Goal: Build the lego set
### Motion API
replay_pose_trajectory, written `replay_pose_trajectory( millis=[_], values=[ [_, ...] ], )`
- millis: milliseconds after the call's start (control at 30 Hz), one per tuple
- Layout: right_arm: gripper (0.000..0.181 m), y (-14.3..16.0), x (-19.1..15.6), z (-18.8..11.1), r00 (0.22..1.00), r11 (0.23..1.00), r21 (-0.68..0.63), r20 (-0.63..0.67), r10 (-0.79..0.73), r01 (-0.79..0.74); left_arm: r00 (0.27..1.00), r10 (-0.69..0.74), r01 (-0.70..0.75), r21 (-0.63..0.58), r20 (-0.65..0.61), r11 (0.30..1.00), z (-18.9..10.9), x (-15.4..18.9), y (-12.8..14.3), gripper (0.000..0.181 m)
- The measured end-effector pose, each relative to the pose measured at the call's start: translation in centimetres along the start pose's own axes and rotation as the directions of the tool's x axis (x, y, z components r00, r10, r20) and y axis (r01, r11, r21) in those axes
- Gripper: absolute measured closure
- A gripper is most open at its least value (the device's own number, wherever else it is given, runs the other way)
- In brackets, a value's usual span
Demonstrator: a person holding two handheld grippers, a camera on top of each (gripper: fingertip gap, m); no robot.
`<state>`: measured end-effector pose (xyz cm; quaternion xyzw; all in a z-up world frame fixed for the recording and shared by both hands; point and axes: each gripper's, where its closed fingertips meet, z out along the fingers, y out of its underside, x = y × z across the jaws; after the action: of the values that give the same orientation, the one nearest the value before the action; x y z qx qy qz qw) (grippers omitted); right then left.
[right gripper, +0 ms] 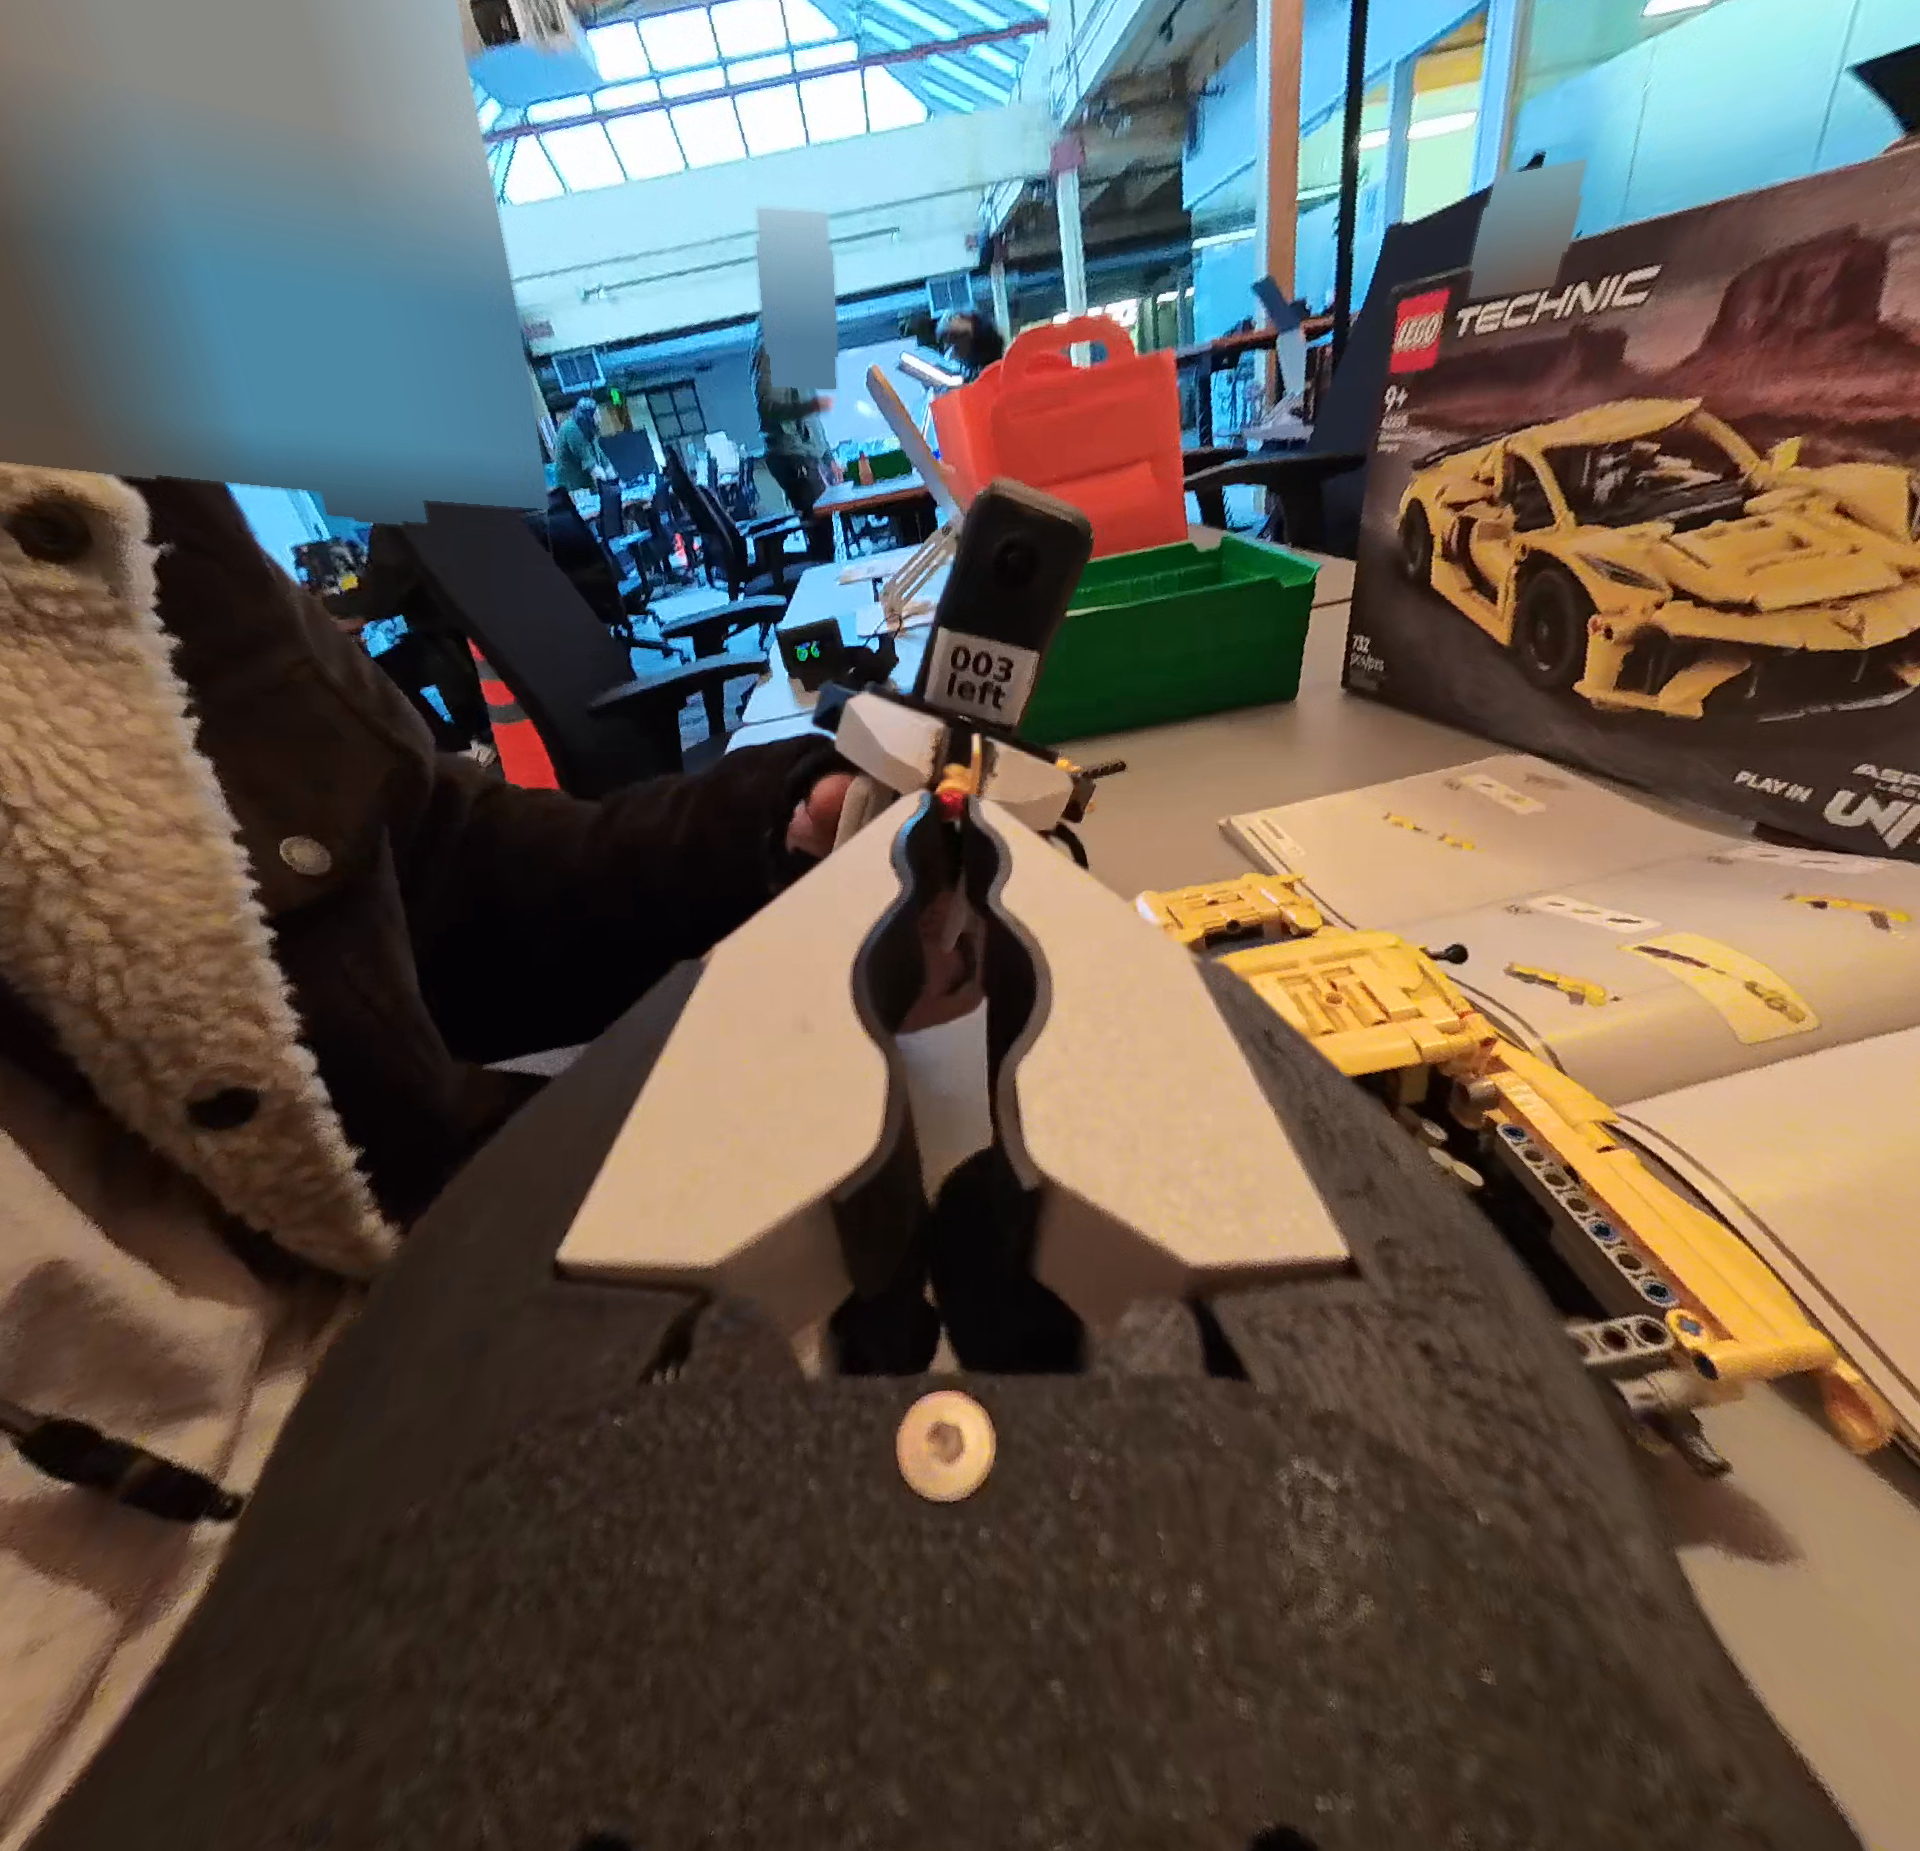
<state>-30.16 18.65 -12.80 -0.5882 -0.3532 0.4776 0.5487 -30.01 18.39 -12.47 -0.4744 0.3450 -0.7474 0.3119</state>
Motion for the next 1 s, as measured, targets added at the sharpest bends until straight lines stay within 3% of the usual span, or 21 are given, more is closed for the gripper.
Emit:
replay_pose_trajectory(
  millis=[367, 633, 1000],
  values=[
    [0.178, 0.3, 1.3, 0.2, 0.997, 0.998, -0.005, -0.058, 0.059, -0.060, 0.998, -0.021, 0.020, 0.028, 0.053, 0.999, -0.3, -1.2, -0.4, 0.175],
    [0.177, 0.6, 1.1, 0.1, 0.981, 0.981, -0.002, 0.012, 0.191, -0.191, 0.995, 0.050, -0.046, -0.047, 0.085, 0.998, -0.1, -1.3, 0.4, 0.175],
    [0.177, 1.1, 1.1, 0.1, 0.979, 0.979, -0.028, 0.021, 0.201, -0.200, 0.994, 0.052, -0.048, -0.048, 0.091, 0.998, -0.2, -1.4, 0.4, 0.175]
  ],
)
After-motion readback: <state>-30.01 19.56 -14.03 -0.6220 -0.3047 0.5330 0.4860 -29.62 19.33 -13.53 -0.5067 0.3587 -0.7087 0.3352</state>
